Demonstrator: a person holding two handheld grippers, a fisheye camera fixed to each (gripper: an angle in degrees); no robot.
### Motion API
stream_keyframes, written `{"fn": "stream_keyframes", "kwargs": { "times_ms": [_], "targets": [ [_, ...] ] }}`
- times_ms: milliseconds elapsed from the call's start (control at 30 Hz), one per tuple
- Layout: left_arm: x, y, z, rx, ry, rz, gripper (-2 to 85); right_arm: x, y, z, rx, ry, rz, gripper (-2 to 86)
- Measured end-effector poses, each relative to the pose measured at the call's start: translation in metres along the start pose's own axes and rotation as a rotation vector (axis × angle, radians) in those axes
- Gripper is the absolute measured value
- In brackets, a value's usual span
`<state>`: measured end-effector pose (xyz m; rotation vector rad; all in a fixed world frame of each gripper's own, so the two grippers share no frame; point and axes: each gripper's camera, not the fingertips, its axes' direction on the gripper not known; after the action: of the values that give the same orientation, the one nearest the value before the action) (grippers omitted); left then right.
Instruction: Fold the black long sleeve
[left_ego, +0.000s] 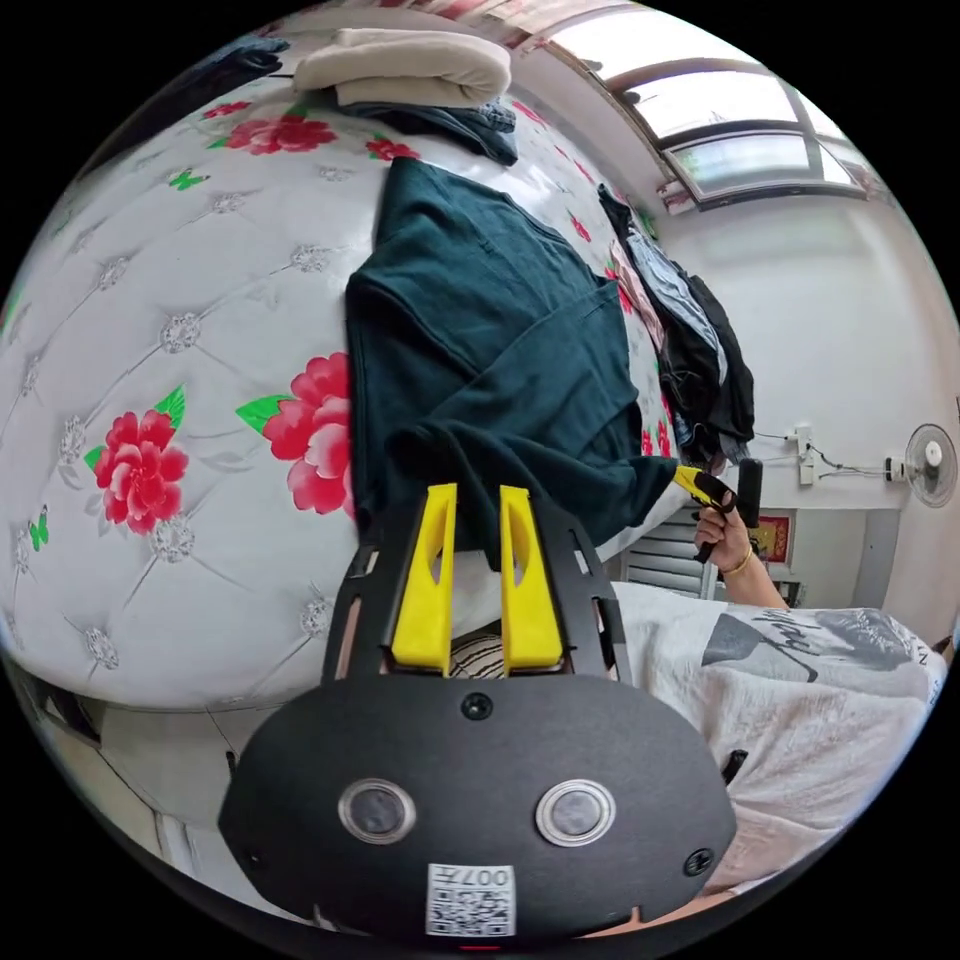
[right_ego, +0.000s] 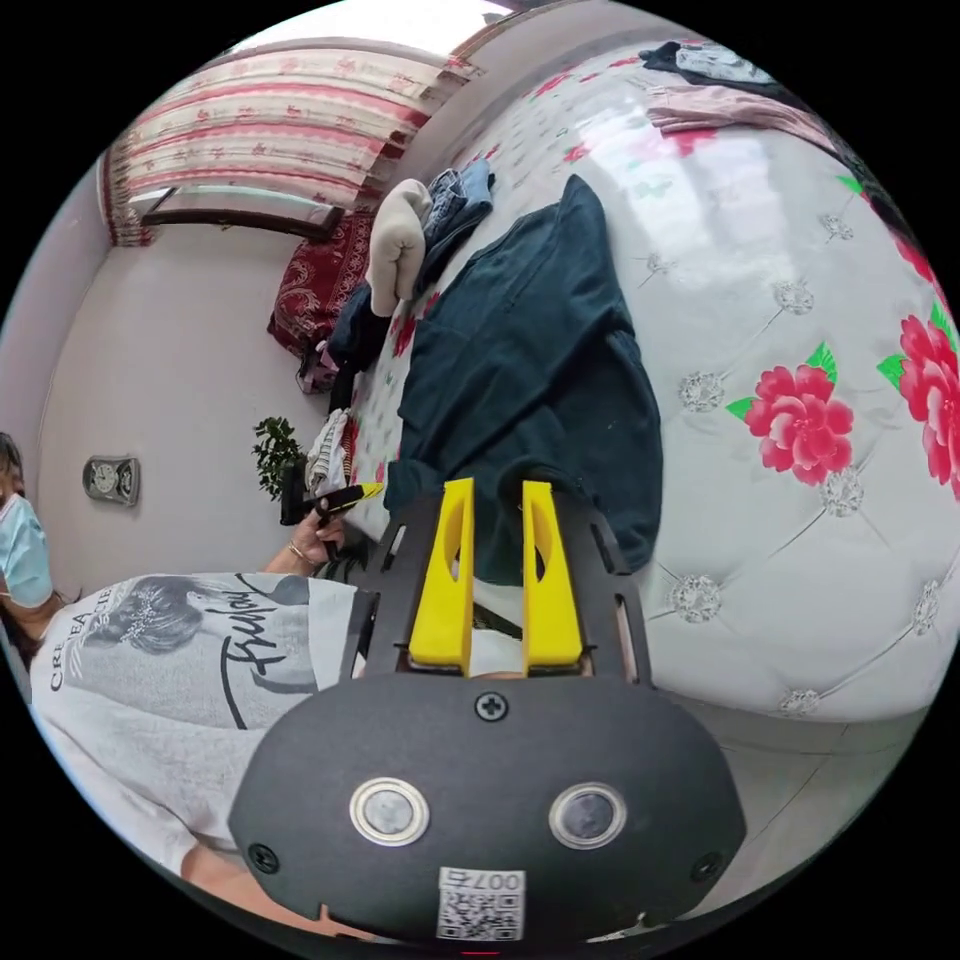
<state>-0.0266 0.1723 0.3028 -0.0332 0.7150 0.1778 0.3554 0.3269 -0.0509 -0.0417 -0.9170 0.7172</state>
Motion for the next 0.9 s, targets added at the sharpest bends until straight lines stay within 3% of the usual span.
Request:
{"fn": "stream_keyframes", "kwargs": {
  "times_ms": [233, 333, 467, 667, 800, 900],
  "targets": [
    [-0.011, 0.037, 0.017, -0.035, 0.037, -0.03, 10.6, 0.006, 0.038, 0.014, -0.067, 0.146, 0.041, 6.4],
    [-0.004, 0.024, 0.03, -0.074, -0.041, -0.009, 8.6, 0.001, 0.038, 0.034, -0.174, 0.224, 0.007, 5.5],
    [-0.005, 0.011, 0.029, -0.159, -0.08, 0.076, 3.1, -0.015, 0.034, 0.038, -0.265, 0.125, -0.079, 2.1],
    [-0.03, 0.042, -0.04, -0.134, 0.219, 0.118, -0.5, -0.017, 0.053, -0.053, -0.046, -0.177, -0.079, 0.5],
    [-0.044, 0.055, -0.094, 0.086, 0.533, 0.132, -0.7, -0.012, 0.057, -0.102, 0.136, -0.361, -0.063, 0.4],
    [-0.053, 0.034, -0.114, 0.248, 0.618, 0.119, -0.6, -0.022, 0.034, -0.118, 0.197, -0.401, -0.102, 0.7]
  ]
}}
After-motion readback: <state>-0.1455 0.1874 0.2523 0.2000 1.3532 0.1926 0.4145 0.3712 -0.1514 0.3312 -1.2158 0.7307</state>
